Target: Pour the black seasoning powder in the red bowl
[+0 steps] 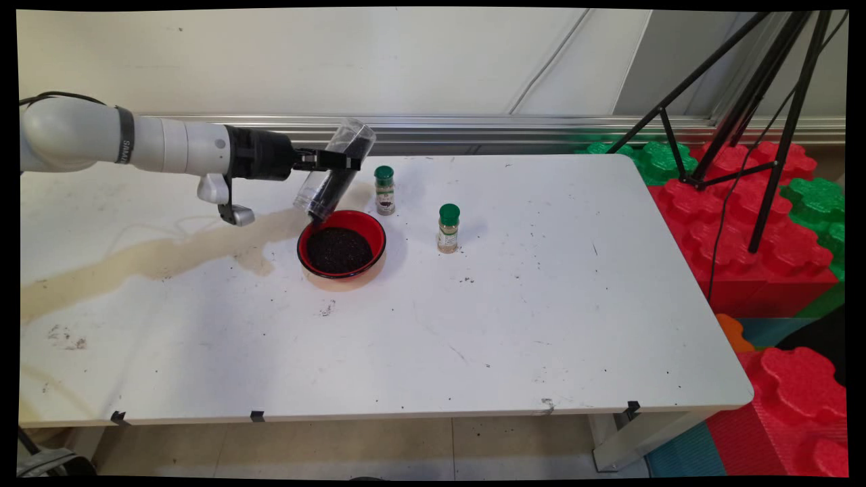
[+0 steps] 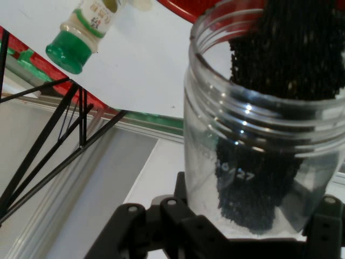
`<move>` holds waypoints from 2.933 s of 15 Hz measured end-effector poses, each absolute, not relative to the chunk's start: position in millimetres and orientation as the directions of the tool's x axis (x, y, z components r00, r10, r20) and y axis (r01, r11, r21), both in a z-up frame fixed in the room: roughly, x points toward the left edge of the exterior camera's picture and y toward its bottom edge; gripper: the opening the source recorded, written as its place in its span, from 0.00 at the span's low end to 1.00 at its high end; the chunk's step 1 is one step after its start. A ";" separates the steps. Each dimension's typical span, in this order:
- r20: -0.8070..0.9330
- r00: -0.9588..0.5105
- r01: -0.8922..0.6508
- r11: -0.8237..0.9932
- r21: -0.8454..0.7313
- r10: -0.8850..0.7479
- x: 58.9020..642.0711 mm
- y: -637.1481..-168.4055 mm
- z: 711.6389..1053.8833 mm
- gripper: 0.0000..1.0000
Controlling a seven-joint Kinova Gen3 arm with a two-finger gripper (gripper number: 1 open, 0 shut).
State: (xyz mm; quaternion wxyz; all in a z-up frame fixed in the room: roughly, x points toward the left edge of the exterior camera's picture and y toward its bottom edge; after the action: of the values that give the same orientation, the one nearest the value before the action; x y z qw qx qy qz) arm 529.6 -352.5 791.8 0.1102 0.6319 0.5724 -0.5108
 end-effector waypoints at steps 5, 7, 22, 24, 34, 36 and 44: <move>-0.789 -0.144 0.839 -0.348 -0.418 0.598 529.5 -349.5 791.3 0.00; -0.793 -0.135 0.840 -0.356 -0.409 0.594 529.5 -348.4 791.2 0.00; -0.813 -0.095 0.841 -0.391 -0.375 0.575 528.0 -341.9 791.6 0.00; -0.815 -0.091 0.840 -0.394 -0.372 0.573 527.6 -341.3 791.9 0.00; -0.822 -0.076 0.840 -0.408 -0.358 0.565 526.4 -338.1 792.5 0.00; -0.822 -0.076 0.840 -0.408 -0.358 0.565 525.4 -337.9 792.4 0.00; -0.821 -0.085 0.839 -0.403 -0.365 0.565 513.8 -342.7 790.6 0.00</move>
State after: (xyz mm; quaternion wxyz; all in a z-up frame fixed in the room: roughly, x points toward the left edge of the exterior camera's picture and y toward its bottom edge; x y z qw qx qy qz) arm 513.8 -342.7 790.6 0.1339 0.6629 0.5297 -0.5119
